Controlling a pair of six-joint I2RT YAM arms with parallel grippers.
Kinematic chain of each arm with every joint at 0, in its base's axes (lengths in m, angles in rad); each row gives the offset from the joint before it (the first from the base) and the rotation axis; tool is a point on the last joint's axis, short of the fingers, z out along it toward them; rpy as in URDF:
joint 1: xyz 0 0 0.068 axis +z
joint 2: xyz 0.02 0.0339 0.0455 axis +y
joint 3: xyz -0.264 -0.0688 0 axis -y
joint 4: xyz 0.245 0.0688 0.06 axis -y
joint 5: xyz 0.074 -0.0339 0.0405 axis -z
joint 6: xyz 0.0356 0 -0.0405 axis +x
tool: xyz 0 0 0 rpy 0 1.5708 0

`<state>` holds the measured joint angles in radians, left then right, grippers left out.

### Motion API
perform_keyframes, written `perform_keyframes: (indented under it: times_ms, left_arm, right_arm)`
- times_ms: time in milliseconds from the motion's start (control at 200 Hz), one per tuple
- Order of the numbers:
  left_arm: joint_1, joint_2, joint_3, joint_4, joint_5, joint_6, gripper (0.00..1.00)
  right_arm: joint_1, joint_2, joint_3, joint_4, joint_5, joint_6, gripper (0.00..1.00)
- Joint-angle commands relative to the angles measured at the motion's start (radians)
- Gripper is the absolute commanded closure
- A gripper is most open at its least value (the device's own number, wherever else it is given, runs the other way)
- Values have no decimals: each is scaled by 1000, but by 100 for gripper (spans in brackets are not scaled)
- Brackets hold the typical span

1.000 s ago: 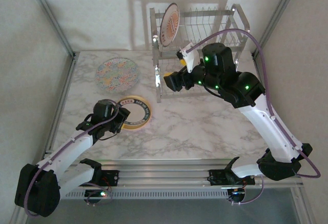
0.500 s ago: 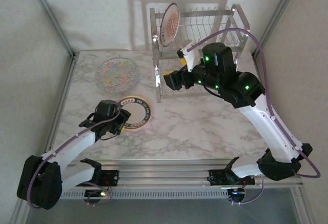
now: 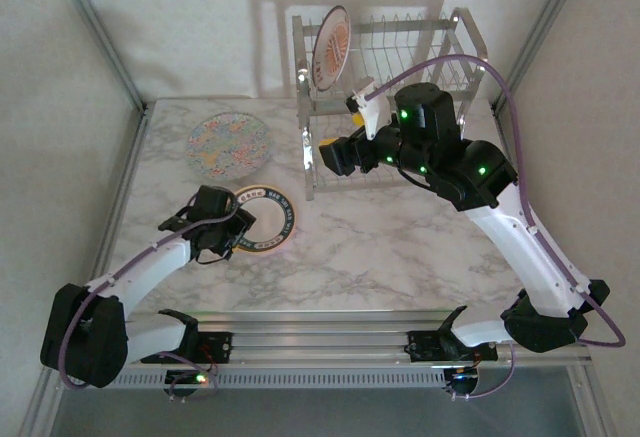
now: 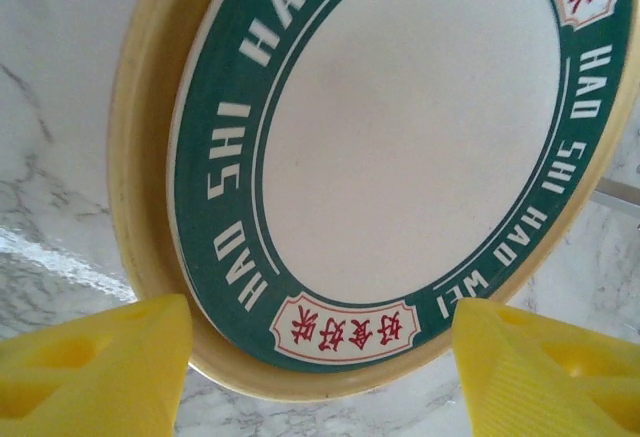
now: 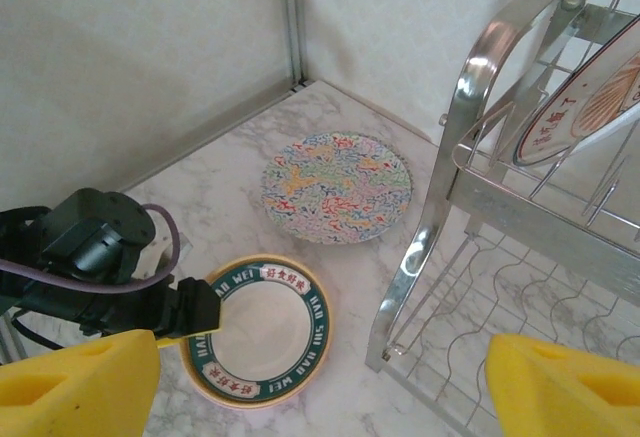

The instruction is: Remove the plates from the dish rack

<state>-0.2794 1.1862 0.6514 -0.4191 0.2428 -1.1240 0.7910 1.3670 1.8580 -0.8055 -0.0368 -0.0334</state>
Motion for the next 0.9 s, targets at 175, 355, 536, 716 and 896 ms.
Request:
perform_keyframes:
  times_ms: [175,355,536,716,896]
  left_arm:
    - [8,-39,111,-147,-92,7,30]
    - [3,-182,244,-130,-213,-54,31]
    - [0,-227,430,8,-261,-6,30]
    - [-25,-203,559,193,-208,63,30]
    - [-37,-186,625,283,-148,106,28]
  right_arm:
    - [8,-10,17,29,93,23,15]
    - [-26,16,93,78,343,57,14]
    - [-228,155,297,50,272,245,16]
    - [-316,316,429,123,137,361,16]
    - [-323,478,578,126,86,398,19]
